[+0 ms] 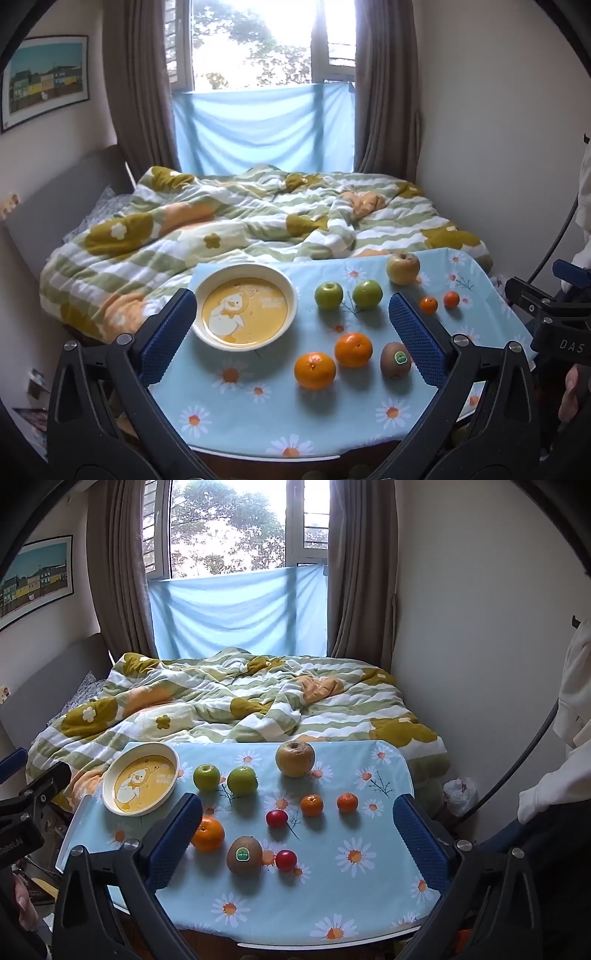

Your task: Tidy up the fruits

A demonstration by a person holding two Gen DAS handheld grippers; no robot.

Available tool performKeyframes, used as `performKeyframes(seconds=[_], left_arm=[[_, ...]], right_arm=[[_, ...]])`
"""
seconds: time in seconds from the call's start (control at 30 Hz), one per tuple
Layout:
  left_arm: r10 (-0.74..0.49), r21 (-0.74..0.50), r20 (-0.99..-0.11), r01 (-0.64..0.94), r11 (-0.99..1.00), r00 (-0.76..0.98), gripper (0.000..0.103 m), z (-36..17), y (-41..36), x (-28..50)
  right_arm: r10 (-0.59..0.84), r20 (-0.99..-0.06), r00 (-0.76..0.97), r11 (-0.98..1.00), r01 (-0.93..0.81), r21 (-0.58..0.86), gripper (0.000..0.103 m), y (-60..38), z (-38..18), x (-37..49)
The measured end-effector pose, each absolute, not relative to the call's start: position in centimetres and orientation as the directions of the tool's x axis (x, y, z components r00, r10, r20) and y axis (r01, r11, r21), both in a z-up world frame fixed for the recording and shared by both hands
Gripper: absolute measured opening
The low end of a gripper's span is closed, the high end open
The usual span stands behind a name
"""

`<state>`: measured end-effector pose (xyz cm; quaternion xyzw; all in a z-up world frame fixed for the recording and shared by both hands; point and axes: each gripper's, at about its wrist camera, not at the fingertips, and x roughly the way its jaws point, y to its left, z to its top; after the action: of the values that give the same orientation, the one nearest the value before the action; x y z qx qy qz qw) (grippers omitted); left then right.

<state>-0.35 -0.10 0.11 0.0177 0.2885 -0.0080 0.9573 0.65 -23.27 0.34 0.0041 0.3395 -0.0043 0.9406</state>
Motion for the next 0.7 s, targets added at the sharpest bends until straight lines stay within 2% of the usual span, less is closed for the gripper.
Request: performKeyframes(seconds=[0.7], left_arm=[[-0.008,0.031,-0.542,0.029,0.999,0.84,0.103,0.7,-0.26,-0.55]], right_arm=[[-0.013,-0.635,0.772,1.0,0.015,-0.001,0.103,-23.17,0.34,0.5]])
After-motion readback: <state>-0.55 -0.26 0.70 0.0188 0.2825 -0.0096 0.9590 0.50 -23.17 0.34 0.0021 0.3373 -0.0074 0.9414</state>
